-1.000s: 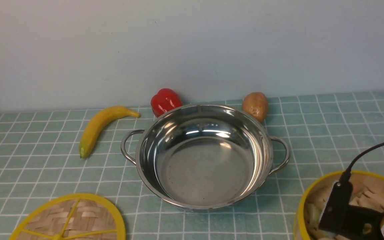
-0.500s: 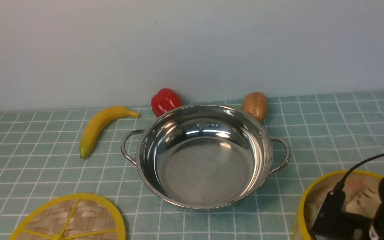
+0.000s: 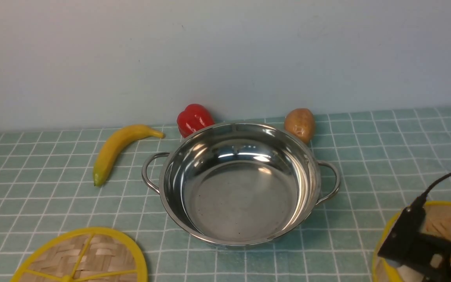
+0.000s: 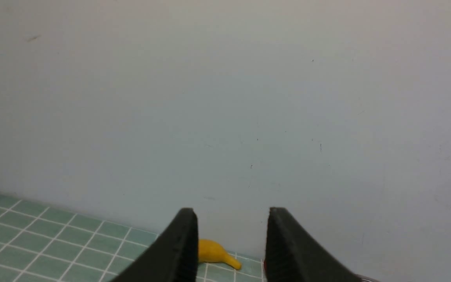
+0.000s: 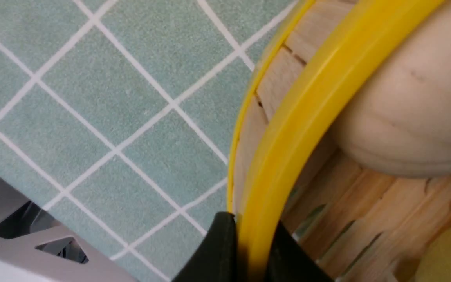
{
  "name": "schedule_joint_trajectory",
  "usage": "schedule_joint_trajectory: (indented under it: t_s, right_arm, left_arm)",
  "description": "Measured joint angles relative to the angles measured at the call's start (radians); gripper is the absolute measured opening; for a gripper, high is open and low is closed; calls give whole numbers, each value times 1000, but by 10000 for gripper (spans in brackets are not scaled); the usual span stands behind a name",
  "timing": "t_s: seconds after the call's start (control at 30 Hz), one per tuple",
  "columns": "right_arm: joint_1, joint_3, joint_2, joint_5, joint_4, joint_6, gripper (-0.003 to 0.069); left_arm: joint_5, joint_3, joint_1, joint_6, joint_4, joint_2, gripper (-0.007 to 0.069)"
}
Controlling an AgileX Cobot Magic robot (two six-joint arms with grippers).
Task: Place the steamer in the pot on the blue tablecloth, and put the lid on the steamer.
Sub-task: 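Reach for and grasp the rim of the bamboo steamer holding the buns with the right gripper, then place the bamboo steamer basket of food into the steel pot with the right gripper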
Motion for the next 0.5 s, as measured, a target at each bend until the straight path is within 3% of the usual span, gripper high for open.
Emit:
schedule_joint_trajectory:
  t_s: [0.27, 0.5]
  right_arm:
    - [0, -272, -30, 83, -66, -80, 81]
    - [55, -561, 148, 100, -43, -209, 81]
  left_arm:
    - [0, 0, 0, 0, 0, 0, 243]
    - [0, 0, 0, 0, 0, 0, 243]
